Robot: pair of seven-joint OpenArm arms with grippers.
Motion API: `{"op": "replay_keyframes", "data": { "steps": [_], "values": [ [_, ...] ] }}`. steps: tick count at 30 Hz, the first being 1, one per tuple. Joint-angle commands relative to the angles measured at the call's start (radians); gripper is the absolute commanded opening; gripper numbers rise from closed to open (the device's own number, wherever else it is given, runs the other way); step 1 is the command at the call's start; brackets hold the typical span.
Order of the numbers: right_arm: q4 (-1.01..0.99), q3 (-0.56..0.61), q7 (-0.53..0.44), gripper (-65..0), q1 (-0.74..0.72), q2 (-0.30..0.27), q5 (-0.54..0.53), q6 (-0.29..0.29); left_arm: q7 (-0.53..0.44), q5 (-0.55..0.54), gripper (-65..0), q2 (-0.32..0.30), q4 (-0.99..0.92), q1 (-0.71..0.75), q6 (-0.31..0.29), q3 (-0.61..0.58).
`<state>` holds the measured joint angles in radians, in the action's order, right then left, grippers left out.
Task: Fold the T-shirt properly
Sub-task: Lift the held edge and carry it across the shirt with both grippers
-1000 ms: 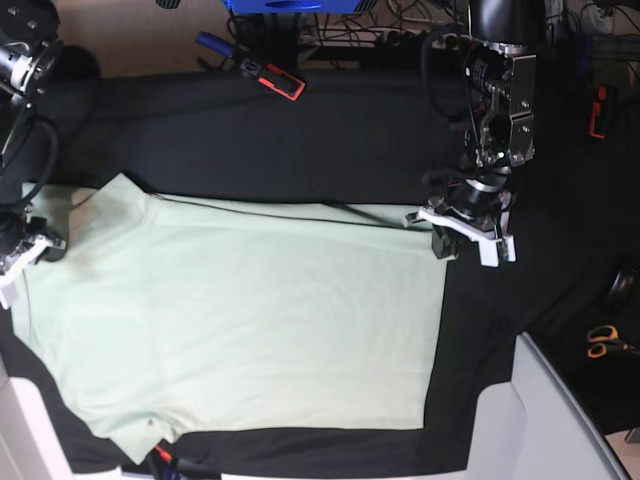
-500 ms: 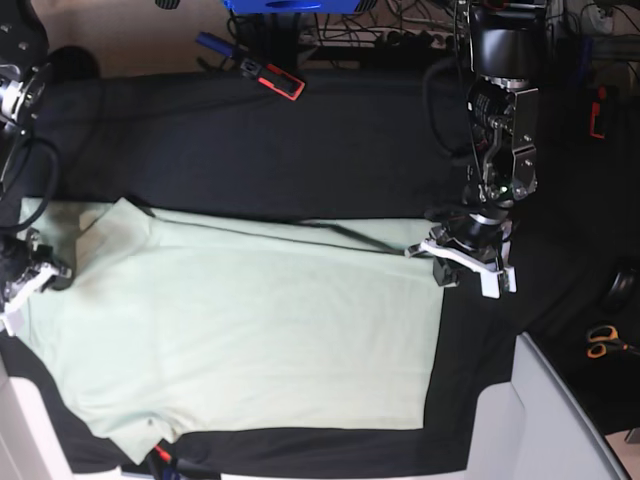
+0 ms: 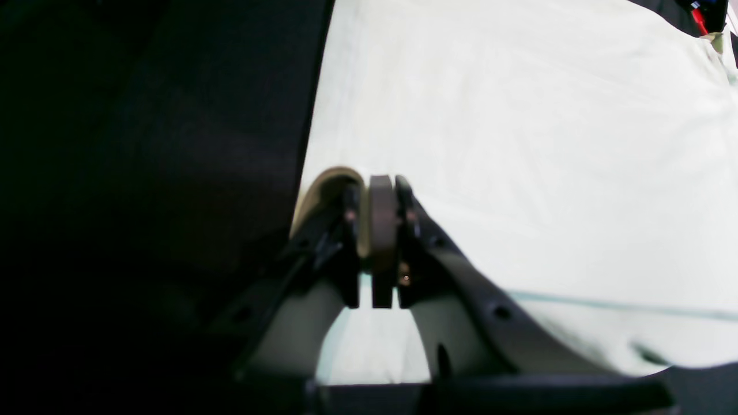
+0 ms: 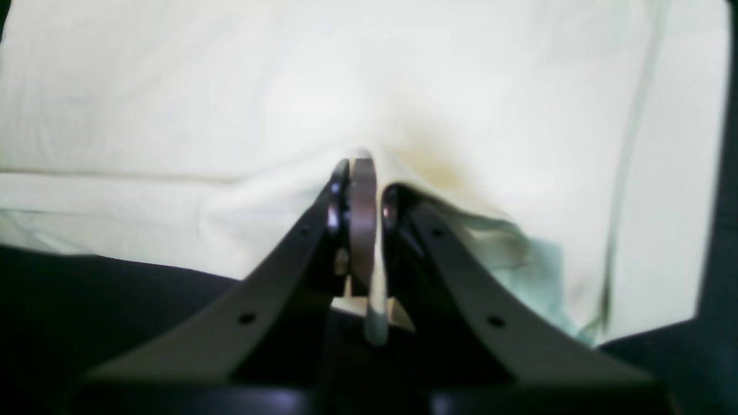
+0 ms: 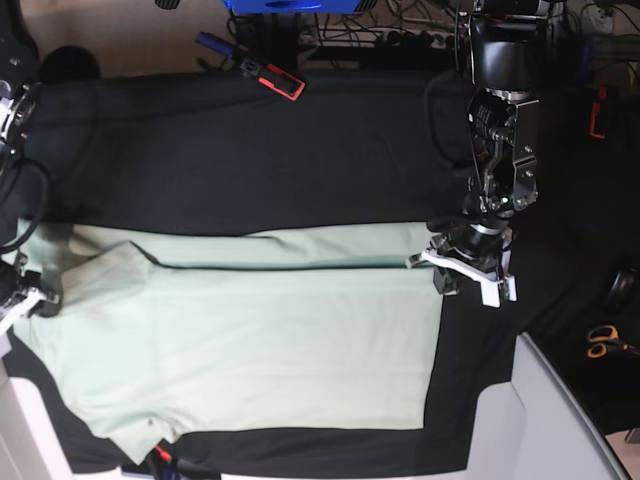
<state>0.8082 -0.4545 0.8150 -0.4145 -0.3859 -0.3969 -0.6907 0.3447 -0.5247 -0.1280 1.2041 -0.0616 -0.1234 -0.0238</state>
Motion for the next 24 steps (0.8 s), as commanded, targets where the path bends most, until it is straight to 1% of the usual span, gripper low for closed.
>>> {"op": "replay_keyframes", "data": {
  "steps": [1,4,11,15,17,20,24],
  "values": [
    [0.015,0.000,-0.030,-65.0,-0.031,-0.022,-0.020,-0.007,-0.026,-0.004,-65.0,-0.011,0.015,-0.030,-0.003,0.003],
    [-0.003,0.000,-0.035,-65.0,-0.033,-0.037,-0.020,-0.007,-0.026,-0.004,-65.0,-0.011,-0.007,-0.047,-0.003,0.003],
    [-0.085,0.007,-0.084,-65.0,-0.060,-0.041,-0.020,-0.007,-0.026,-0.004,-65.0,-0.011,-0.046,-0.093,-0.003,-0.003],
    [-0.091,0.104,-0.121,-65.0,-0.085,-0.041,-0.020,-0.007,-0.026,-0.004,-65.0,-0.011,-0.053,-0.106,-0.003,-0.005],
    [-0.091,0.127,-0.135,-65.0,-0.086,-0.040,-0.020,-0.007,-0.026,-0.004,-65.0,-0.011,-0.054,-0.108,-0.003,-0.006],
    [-0.091,0.132,-0.148,-65.0,-0.100,-0.035,-0.020,-0.007,-0.026,-0.001,-65.0,-0.012,-0.066,-0.114,-0.003,-0.005],
    [-0.091,0.133,-0.170,-65.0,-0.102,-0.038,-0.020,0.003,-0.026,0.067,-65.0,-0.008,-0.097,-0.131,-0.003,-0.006]
  ]
}}
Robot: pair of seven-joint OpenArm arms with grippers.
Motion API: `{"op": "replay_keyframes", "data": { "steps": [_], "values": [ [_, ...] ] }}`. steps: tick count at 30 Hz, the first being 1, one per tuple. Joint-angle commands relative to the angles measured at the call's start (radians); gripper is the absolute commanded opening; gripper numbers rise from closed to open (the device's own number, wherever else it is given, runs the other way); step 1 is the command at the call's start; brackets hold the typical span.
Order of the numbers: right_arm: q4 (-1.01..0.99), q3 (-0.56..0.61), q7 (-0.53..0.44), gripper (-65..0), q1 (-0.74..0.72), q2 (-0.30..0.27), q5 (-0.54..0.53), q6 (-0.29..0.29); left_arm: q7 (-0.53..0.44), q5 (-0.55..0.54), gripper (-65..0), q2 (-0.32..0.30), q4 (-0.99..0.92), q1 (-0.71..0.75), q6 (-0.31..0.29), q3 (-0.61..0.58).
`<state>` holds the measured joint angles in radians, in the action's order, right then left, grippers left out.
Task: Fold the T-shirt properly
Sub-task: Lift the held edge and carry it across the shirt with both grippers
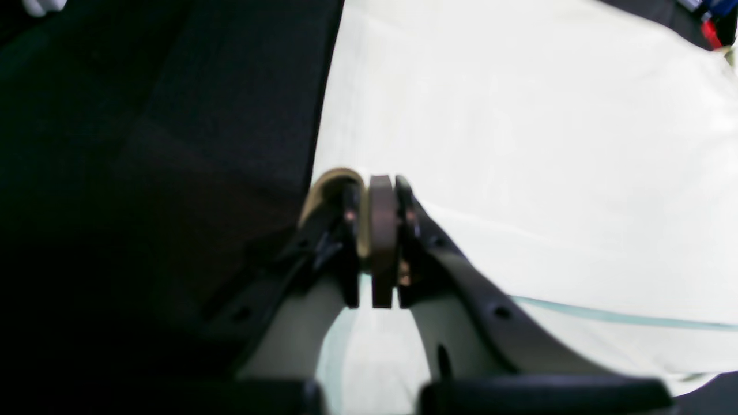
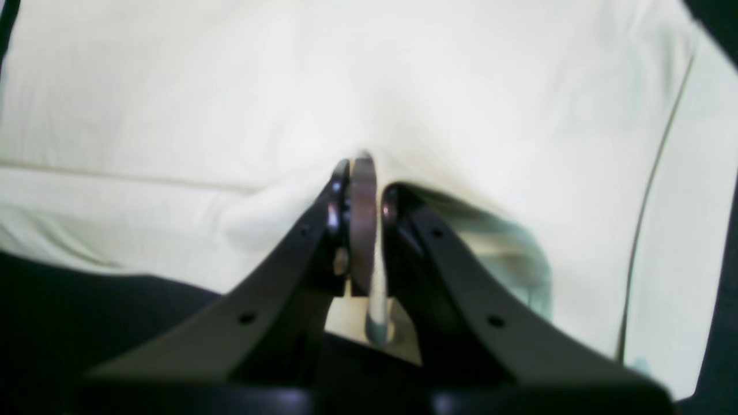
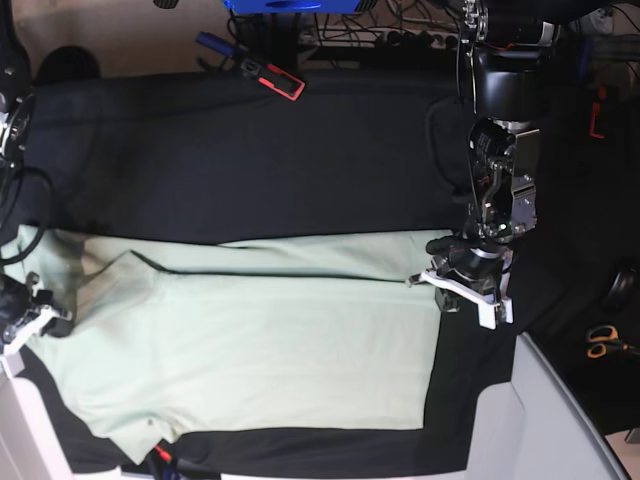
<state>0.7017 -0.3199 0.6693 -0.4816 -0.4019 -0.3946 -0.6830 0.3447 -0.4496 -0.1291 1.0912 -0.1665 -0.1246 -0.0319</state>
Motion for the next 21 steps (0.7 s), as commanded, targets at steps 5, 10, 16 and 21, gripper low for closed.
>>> {"op": "replay_keyframes", "data": {
  "steps": [5,10,16,21],
  "values": [
    [0.016,-0.002,-0.036,-65.0,-0.036,-0.024,-0.022,-0.004,-0.028,0.018,-65.0,-0.004,-0.007,-0.043,-0.002,0.003],
    [0.016,0.001,-0.053,-65.0,-0.049,-0.019,-0.022,-0.004,-0.028,0.025,-65.0,-0.004,-0.009,-0.054,-0.002,0.005],
    [0.016,0.075,-0.090,-65.0,-0.049,-0.016,-0.022,-0.004,-0.028,0.027,-65.0,-0.004,-0.044,-0.074,-0.002,0.002],
    [-0.014,0.074,-0.093,-65.0,-0.056,-0.015,-0.022,-0.004,-0.031,0.027,-65.0,-0.004,-0.087,-0.095,-0.002,0.002]
  ]
}}
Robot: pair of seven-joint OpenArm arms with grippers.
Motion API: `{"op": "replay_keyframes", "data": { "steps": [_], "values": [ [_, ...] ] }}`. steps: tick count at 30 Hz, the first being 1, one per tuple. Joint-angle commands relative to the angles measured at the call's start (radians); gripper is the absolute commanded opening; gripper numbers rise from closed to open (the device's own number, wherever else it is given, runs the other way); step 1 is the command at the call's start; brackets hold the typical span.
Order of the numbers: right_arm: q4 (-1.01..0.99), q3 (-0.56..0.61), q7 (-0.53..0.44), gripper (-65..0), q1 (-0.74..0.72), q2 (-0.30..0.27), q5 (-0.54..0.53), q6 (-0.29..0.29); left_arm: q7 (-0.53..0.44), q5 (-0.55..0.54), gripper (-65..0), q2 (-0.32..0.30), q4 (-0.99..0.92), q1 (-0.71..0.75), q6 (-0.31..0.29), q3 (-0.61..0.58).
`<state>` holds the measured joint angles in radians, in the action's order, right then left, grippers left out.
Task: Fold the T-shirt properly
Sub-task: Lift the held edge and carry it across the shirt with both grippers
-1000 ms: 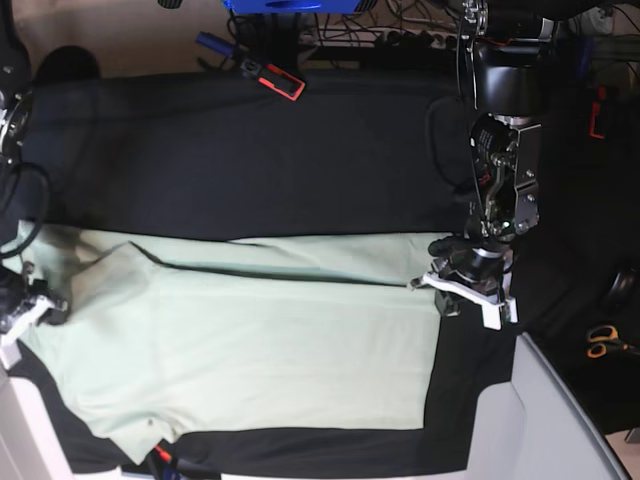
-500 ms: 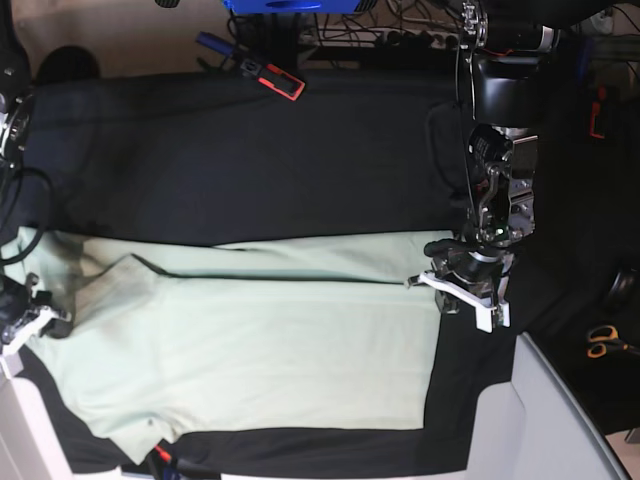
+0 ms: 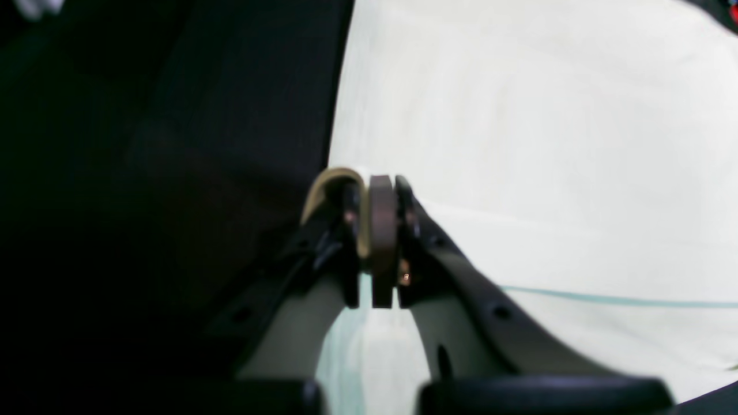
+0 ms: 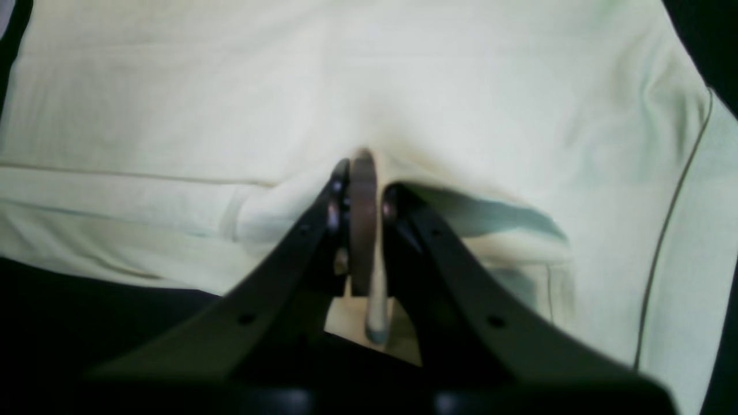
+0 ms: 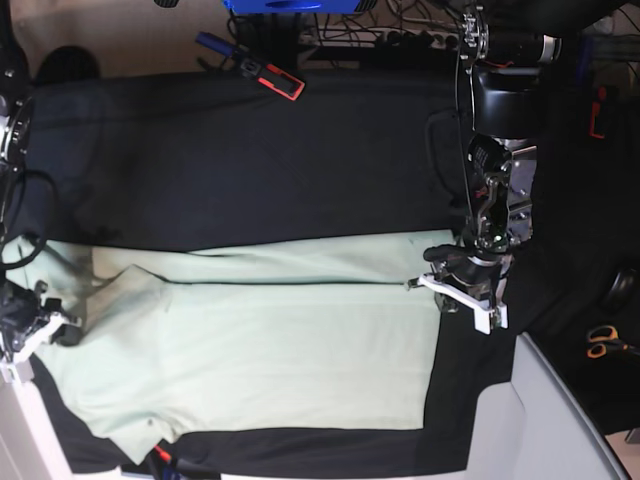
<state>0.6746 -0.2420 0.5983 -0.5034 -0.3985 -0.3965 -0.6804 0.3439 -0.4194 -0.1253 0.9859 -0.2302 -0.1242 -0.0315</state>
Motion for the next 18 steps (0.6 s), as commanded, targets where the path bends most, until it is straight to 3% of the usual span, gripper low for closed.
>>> {"op": "replay_keyframes", "data": {
  "steps": [1,18],
  "values": [
    [0.007,-0.004,-0.024,-65.0,-0.038,-0.018,-0.020,-0.006,-0.030,-0.003,-65.0,-0.007,0.008,-0.036,-0.002,0.002],
    [0.007,-0.003,-0.047,-65.0,-0.038,-0.018,-0.020,-0.006,-0.032,-0.003,-65.0,-0.007,-0.072,-0.104,-0.002,0.002]
  ]
}}
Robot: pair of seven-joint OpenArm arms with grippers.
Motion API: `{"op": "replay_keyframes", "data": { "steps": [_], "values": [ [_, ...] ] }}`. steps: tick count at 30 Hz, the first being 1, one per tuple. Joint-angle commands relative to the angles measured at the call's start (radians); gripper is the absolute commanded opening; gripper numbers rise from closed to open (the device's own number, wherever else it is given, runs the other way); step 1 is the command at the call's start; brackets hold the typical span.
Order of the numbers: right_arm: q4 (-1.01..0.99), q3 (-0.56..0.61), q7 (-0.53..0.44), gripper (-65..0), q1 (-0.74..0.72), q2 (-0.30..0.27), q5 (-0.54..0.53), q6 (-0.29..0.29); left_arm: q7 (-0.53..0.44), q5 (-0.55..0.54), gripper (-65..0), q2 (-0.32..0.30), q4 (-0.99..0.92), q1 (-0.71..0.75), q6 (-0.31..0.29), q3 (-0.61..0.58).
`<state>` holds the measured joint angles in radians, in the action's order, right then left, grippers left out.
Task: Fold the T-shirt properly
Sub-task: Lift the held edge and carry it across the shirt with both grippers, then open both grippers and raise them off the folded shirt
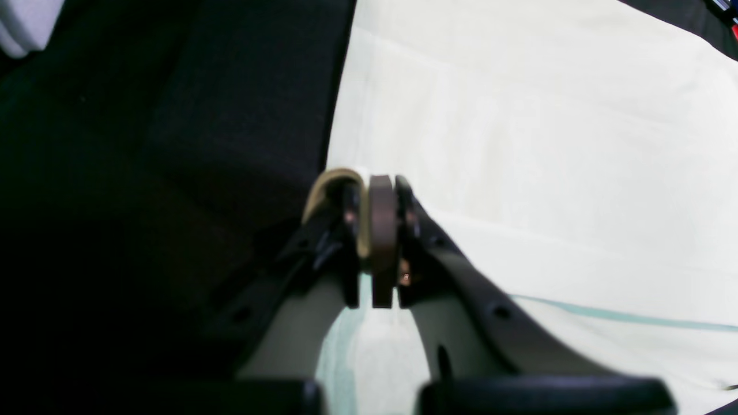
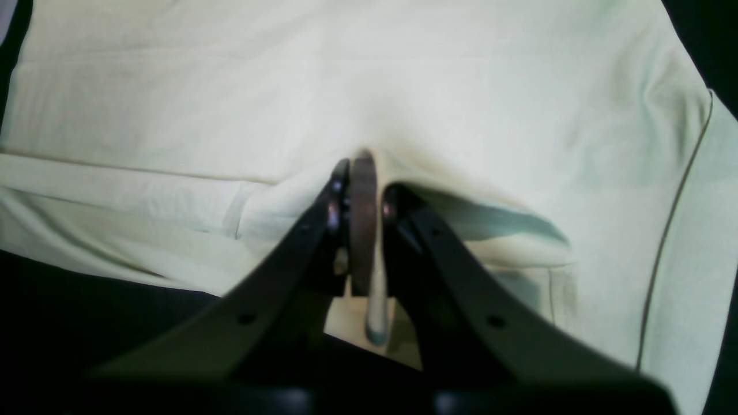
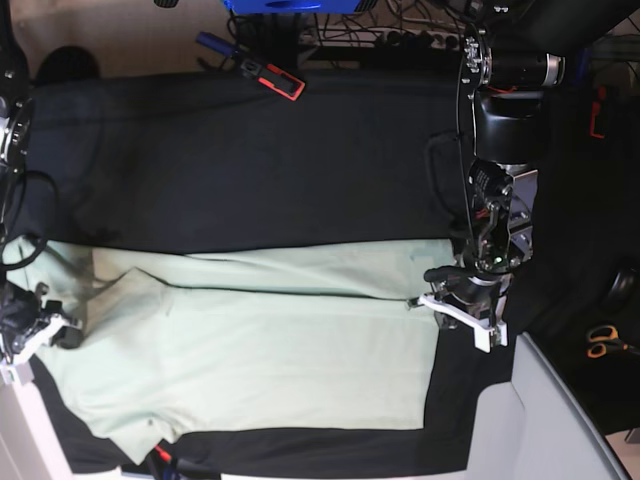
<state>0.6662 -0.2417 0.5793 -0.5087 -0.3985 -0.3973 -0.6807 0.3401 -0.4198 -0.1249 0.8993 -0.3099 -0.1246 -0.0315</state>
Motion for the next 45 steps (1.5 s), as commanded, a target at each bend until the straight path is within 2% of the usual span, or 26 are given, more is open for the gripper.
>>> {"op": "replay_keyframes", "data": {
  "steps": [1,8,11,12,14,18,20,21,25,27,30,34,38,41,45],
  "values": [
    [0.016,-0.003,-0.041,-65.0,-0.032,-0.018,-0.019,-0.006,-0.028,-0.003,-65.0,-0.008,0.013,-0.024,-0.002,0.002],
    [0.016,-0.003,-0.064,-65.0,-0.032,-0.017,-0.019,-0.006,-0.028,-0.003,-65.0,-0.008,0.011,-0.024,-0.002,0.002],
    [0.016,-0.009,-0.083,-64.4,-0.037,0.005,-0.021,-0.006,-0.028,-0.003,-65.0,-0.008,0.011,-0.024,-0.002,0.002],
    [0.016,-0.008,-0.103,-62.8,-0.037,0.006,-0.021,-0.004,-0.028,-0.003,-63.2,-0.008,0.011,-0.028,-0.002,0.002],
    [0.016,-0.009,-0.143,-56.1,-0.034,0.009,-0.021,-0.004,-0.025,-0.009,-55.3,-0.008,0.011,-0.044,-0.002,0.003],
    [0.016,-0.012,-0.212,-33.2,-0.034,0.009,-0.027,-0.003,-0.026,-0.006,-32.4,-0.015,0.010,-0.077,-0.002,0.012],
    [0.016,-0.012,-0.232,-23.5,-0.034,0.009,-0.027,0.028,-0.026,-0.004,-27.2,-0.022,0.011,-0.091,-0.002,0.014],
    [0.020,-0.012,-0.233,-20.6,-0.032,0.009,-0.027,0.046,-0.026,-0.011,-26.0,-0.035,0.014,-0.096,-0.002,0.014],
    [0.025,-0.014,-0.233,-22.3,0.003,0.000,-0.028,0.054,-0.022,-0.012,-25.9,-0.048,0.077,-0.077,-0.002,0.012],
    [0.065,-0.061,-0.233,-24.1,0.043,0.002,-0.028,0.054,-0.022,-0.012,-25.9,-0.052,0.136,-0.016,-0.002,0.012],
    [0.177,-0.206,-0.206,-23.8,0.146,0.023,-0.028,0.059,-0.022,-0.012,-25.9,-0.052,0.235,0.090,-0.002,0.012],
    [0.329,-0.468,-0.069,-23.6,0.236,0.083,-0.028,0.060,-0.022,-0.012,-25.9,-0.048,0.324,0.220,-0.002,0.063],
    [0.356,-0.700,0.037,-23.6,0.252,0.132,-0.022,0.060,-0.022,-0.012,-26.2,-0.043,0.386,0.314,-0.002,0.130],
    [0.310,-0.813,0.083,-23.6,0.252,0.135,-0.021,0.060,-0.022,-0.012,-26.2,-0.043,0.413,0.369,-0.002,0.134],
    [0.185,-0.856,0.084,-23.5,0.252,0.128,-0.022,0.085,-0.020,-0.012,-26.2,-0.034,0.427,0.427,-0.002,0.129]
  ]
}}
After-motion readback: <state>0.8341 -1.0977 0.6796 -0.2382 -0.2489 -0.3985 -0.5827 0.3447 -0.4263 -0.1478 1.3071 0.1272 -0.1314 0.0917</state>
